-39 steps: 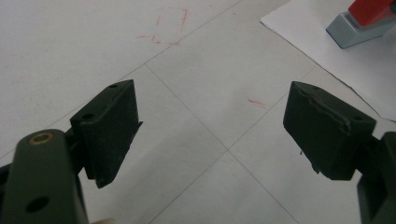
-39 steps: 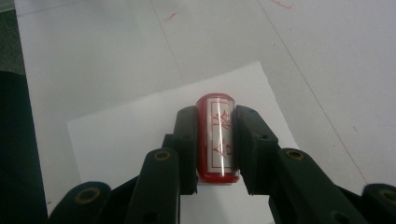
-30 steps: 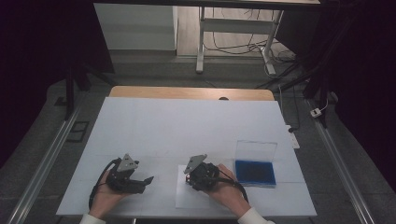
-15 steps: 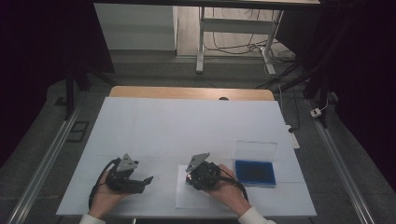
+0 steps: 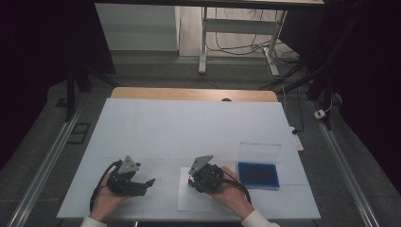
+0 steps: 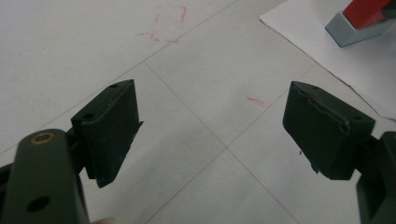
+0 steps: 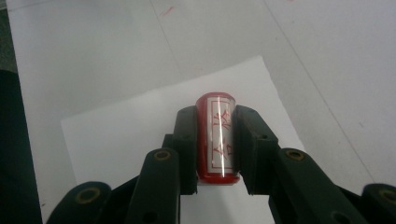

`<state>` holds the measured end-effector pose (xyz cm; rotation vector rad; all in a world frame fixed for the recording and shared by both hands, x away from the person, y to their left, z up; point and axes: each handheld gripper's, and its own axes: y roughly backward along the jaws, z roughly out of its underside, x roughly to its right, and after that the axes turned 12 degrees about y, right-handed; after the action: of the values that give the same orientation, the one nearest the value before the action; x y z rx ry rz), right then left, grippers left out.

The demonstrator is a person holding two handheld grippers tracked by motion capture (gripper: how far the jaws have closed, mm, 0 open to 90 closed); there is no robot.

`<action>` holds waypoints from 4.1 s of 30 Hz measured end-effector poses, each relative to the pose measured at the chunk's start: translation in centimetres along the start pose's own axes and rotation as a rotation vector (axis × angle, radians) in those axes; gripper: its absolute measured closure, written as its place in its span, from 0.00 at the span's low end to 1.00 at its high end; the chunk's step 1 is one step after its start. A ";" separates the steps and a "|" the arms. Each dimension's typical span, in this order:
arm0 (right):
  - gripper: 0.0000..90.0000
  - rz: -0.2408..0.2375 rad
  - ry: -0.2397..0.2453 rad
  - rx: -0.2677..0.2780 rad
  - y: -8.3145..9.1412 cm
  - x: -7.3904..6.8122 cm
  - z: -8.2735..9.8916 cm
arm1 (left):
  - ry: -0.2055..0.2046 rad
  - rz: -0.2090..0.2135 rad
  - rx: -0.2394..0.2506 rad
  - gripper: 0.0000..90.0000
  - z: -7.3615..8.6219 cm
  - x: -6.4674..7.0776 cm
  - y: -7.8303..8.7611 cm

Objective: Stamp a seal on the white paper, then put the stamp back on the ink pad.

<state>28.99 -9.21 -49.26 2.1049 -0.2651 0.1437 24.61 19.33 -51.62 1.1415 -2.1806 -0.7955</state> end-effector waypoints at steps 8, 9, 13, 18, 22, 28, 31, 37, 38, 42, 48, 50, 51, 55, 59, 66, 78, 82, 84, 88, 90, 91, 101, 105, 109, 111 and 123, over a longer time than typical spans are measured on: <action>0.78 0.026 -0.043 0.145 3.1 0.8 -0.4 | 0.008 -0.002 0.004 0.21 0.0 -0.4 0.0; 0.78 0.028 -0.055 0.157 3.5 0.9 -0.5 | 0.006 -0.002 0.002 0.21 0.0 -0.3 0.0; 0.78 0.036 -0.084 0.180 4.7 1.1 -0.3 | 0.003 -0.005 0.003 0.21 0.0 -0.2 0.1; 0.78 0.041 -0.108 0.190 5.1 1.4 0.1 | 0.005 -0.003 0.003 0.21 0.0 -0.3 0.0; 0.78 0.047 -0.118 0.182 5.0 1.7 0.6 | 0.006 -0.003 0.005 0.21 0.0 -0.4 0.1; 0.78 0.073 -0.112 0.161 5.0 1.9 1.1 | 0.004 -0.008 0.007 0.21 0.0 -0.4 0.1; 0.78 0.083 -0.117 0.166 5.2 2.1 1.4 | 0.005 -0.009 0.006 0.21 0.0 -0.4 0.1; 0.78 0.098 -0.126 0.173 6.0 2.3 2.0 | 0.003 -0.009 0.006 0.21 0.0 -0.4 0.1; 0.78 0.103 -0.127 0.176 6.1 2.3 2.1 | 0.004 -0.009 0.006 0.21 0.0 -0.4 0.1; 0.78 0.115 -0.139 0.175 6.8 2.7 2.7 | 0.005 -0.011 0.006 0.21 0.0 -0.4 0.1; 0.78 0.140 -0.161 0.182 7.7 3.2 3.8 | 0.007 -0.014 0.010 0.21 0.1 -0.5 0.2; 0.78 0.147 -0.173 0.184 8.1 3.3 4.2 | 0.007 -0.012 0.010 0.21 0.1 -0.5 0.2; 0.78 0.157 -0.174 0.181 8.3 3.3 4.5 | 0.007 -0.013 0.009 0.21 0.0 -0.5 0.2; 0.78 0.178 -0.200 0.182 9.2 3.7 5.4 | 0.004 -0.013 0.005 0.21 0.0 -0.5 0.0; 0.78 0.195 -0.222 0.190 10.0 4.0 6.4 | 0.002 -0.015 0.005 0.21 0.0 -0.4 0.0; 0.78 0.229 -0.270 0.192 11.5 4.6 8.4 | 0.005 -0.013 0.010 0.21 -0.1 -0.5 0.1; 0.78 0.264 -0.316 0.157 13.0 4.6 11.6 | -0.003 -0.014 0.005 0.21 -0.1 -0.4 0.1; 0.78 0.272 -0.333 0.159 13.5 4.8 12.2 | 0.003 -0.012 0.007 0.21 -0.1 -0.5 0.1; 0.78 0.275 -0.336 0.158 13.6 4.8 12.4 | 0.002 -0.013 0.007 0.21 -0.1 -0.5 0.1; 0.78 0.278 -0.341 0.147 13.7 4.8 12.8 | 0.000 -0.013 0.006 0.21 -0.1 -0.5 0.1; 0.78 0.276 -0.341 0.133 13.7 4.9 13.0 | 0.000 -0.012 0.006 0.21 -0.1 -0.5 0.1; 0.78 0.276 -0.343 0.126 13.7 4.9 13.2 | 0.000 -0.013 0.006 0.21 -0.1 -0.5 0.1; 0.78 0.271 -0.360 0.046 12.9 5.3 14.5 | -0.003 -0.014 0.003 0.21 -0.1 -0.5 0.1; 0.78 0.264 -0.349 0.016 12.4 5.3 14.6 | -0.003 -0.013 0.003 0.21 -0.1 -0.4 0.1; 0.78 0.255 -0.346 -0.009 11.9 5.3 14.7 | -0.005 -0.015 0.001 0.21 -0.1 -0.4 0.1; 0.78 0.252 -0.343 -0.021 11.7 5.3 14.7 | -0.006 -0.016 0.000 0.21 -0.1 -0.4 0.0; 0.77 0.251 -0.336 -0.037 11.2 5.3 14.7 | -0.004 -0.009 0.003 0.21 -0.1 -0.4 0.1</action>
<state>31.31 -28.10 -46.59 2.0456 -0.7274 -0.0685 24.83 19.71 -51.59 1.1523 -2.1822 -0.7994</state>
